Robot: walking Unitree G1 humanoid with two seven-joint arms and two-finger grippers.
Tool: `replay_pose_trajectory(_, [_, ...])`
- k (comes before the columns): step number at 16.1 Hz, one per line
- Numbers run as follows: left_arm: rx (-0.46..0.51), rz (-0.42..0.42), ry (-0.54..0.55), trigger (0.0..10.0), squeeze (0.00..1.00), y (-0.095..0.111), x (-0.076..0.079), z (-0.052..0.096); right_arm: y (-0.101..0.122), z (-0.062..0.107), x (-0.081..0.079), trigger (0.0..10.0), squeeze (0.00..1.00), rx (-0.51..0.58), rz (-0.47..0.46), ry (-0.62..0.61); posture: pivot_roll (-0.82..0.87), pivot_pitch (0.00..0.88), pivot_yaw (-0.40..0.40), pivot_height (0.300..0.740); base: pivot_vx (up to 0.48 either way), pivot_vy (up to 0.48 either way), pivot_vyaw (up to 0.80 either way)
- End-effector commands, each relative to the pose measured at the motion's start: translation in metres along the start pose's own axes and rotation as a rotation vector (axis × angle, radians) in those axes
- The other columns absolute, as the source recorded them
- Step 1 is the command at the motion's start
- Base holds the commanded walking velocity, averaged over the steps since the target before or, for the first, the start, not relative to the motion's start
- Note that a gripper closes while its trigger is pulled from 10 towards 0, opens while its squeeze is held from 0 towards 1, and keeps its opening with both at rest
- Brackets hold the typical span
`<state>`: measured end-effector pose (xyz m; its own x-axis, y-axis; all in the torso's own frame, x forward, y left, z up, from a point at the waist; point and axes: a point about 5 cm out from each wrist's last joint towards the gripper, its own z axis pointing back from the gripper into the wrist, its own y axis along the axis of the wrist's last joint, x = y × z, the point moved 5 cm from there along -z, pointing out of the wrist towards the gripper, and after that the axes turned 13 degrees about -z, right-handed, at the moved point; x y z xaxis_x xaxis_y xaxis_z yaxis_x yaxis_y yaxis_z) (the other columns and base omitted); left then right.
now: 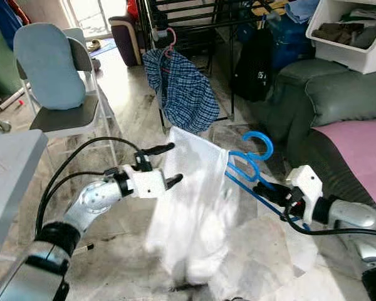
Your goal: Hang hanger
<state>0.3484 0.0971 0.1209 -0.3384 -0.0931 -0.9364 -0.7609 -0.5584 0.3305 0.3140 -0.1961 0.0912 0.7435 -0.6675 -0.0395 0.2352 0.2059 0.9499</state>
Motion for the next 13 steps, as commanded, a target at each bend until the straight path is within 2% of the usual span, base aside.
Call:
replay_pose_trajectory(1, [-0.004,-0.050,-0.055,10.0,1.00,-0.004,0.001,0.003,0.009,0.001,-0.008,10.0,0.00,-0.004,0.079,0.066,-0.17,0.000,0.081,0.740,0.000,0.000,0.00])
replay_pose_trajectory(4, [0.012,-0.104,-0.097,10.0,1.00,-0.003,0.004,-0.004,0.009,0.005,-0.013,10.0,0.00,-0.047,0.124,0.107,-0.18,0.000,0.089,0.740,0.000,0.000,0.00])
replay_pose_trajectory(8, [-0.017,-0.145,-0.107,10.0,1.00,-0.007,-0.001,-0.017,0.011,0.002,-0.013,10.0,0.00,-0.071,0.203,0.116,-0.18,0.000,0.094,0.740,0.000,0.000,0.00])
replay_pose_trajectory(9, [-0.028,-0.150,-0.131,10.0,0.00,-0.009,-0.001,-0.020,0.013,0.001,-0.013,10.0,0.00,-0.070,0.231,0.114,-0.19,0.000,0.094,0.740,0.000,0.000,0.00])
replay_pose_trajectory(11, [-0.041,-0.150,-0.159,10.0,0.00,-0.011,0.000,-0.023,0.015,-0.002,-0.013,10.0,0.00,-0.078,0.271,0.114,-0.19,0.000,0.096,0.740,0.000,0.000,0.00])
replay_pose_trajectory(12, [-0.021,-0.130,-0.182,0.0,0.00,-0.009,0.002,-0.024,0.016,-0.003,-0.013,10.0,0.00,-0.077,0.291,0.110,-0.19,0.000,0.097,0.740,0.000,0.000,0.00])
replay_pose_trajectory(13, [-0.021,-0.129,-0.196,0.0,0.00,-0.009,0.002,-0.026,0.018,-0.005,-0.013,10.0,0.00,-0.067,0.316,0.101,-0.19,0.000,0.100,0.740,0.000,0.000,0.00])
